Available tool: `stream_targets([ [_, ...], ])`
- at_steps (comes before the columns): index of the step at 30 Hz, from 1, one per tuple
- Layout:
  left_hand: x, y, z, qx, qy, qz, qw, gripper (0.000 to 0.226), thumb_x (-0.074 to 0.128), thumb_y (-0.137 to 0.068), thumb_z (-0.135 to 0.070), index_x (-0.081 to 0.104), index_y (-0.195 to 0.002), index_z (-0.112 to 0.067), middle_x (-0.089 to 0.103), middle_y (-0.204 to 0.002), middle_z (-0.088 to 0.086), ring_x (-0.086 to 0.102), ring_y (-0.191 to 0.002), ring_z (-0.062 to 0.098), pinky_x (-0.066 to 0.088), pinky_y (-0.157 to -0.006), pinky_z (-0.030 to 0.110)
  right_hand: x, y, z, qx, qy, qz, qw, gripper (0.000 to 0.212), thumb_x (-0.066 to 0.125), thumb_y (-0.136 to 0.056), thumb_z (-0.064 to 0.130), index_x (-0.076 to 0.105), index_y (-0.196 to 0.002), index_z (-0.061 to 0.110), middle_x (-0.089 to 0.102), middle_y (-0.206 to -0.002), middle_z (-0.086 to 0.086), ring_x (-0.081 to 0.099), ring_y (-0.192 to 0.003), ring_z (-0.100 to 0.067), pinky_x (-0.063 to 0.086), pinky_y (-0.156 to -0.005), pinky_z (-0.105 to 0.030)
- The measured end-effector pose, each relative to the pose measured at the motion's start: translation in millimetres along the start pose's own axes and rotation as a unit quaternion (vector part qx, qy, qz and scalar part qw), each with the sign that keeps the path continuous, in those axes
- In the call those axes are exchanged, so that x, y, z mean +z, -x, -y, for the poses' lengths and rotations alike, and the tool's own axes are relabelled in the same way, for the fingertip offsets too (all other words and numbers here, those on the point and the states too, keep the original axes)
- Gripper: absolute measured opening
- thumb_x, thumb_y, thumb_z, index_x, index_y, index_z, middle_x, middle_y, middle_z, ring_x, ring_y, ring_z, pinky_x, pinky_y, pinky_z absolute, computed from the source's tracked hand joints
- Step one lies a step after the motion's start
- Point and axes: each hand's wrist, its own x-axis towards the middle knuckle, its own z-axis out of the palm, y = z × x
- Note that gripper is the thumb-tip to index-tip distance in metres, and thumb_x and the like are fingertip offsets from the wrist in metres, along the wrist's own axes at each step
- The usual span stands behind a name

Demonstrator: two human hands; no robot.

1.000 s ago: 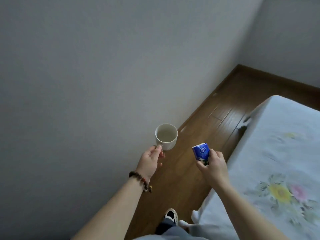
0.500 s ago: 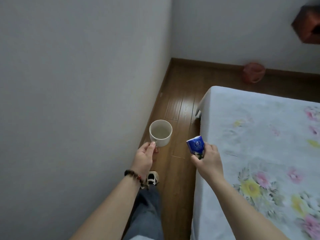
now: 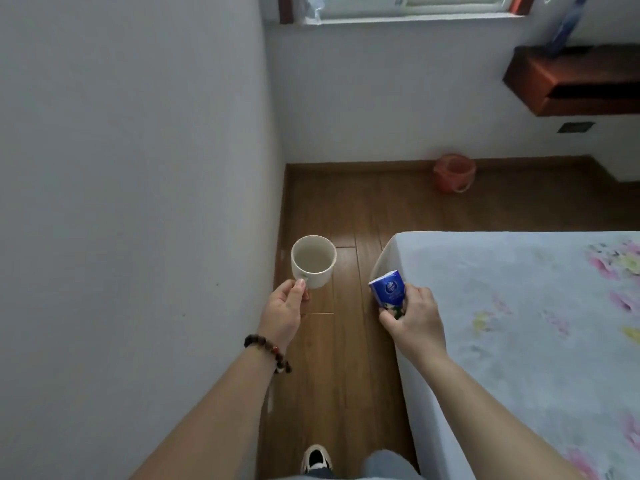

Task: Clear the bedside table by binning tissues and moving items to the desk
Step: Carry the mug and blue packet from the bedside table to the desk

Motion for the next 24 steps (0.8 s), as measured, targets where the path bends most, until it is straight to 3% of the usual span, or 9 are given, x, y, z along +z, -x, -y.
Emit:
stream_targets([
  [7,35.9,-138.8,-35.2,-0.027,-0.001,0.044,0.999,0.027,0.045,-0.095,-0.038,0.063,-0.083,-0.023,0.064,-0.089,0.006,0.062,-0.09,0.022,0.052,-0.082,0.041,11.8,-126.0,5.3,0.034,0.007,-0.023,0.999,0.04,0.072,-0.076,0.026,0.052,-0.109,0.016,0.05,-0.101,-0.001,0.05,-0.088,-0.017,0.042,-0.069,-0.024],
  [11,69.8,-227.4,-48.8,-0.02,-0.02,0.076,0.997,0.031,0.044,-0.096,-0.038,0.06,-0.077,-0.021,0.063,-0.092,0.011,0.062,-0.092,0.024,0.053,-0.082,0.042,18.3,-217.6,-6.3,0.055,0.001,-0.036,0.998,0.04,0.073,-0.075,0.026,0.051,-0.108,0.018,0.049,-0.101,0.0,0.051,-0.089,-0.018,0.051,-0.074,-0.031],
  [17,140.3,-374.5,-96.2,-0.013,-0.056,0.112,0.992,0.037,0.045,-0.095,-0.039,0.058,-0.062,-0.03,0.065,-0.09,0.014,0.063,-0.089,0.024,0.051,-0.081,0.044,9.0,-379.9,-27.9,0.09,-0.019,-0.058,0.994,0.033,0.073,-0.076,0.025,0.049,-0.098,0.02,0.047,-0.098,0.001,0.053,-0.084,-0.017,0.042,-0.066,-0.024],
  [24,237.8,-508.2,-163.1,-0.012,-0.084,0.156,0.984,0.032,0.043,-0.096,-0.038,0.057,-0.072,-0.022,0.066,-0.098,0.016,0.064,-0.096,0.027,0.052,-0.083,0.047,-25.6,-536.0,-44.1,0.123,-0.031,-0.115,0.985,0.039,0.074,-0.076,0.031,0.05,-0.105,0.021,0.046,-0.099,0.005,0.052,-0.083,-0.012,0.038,-0.059,-0.015],
])
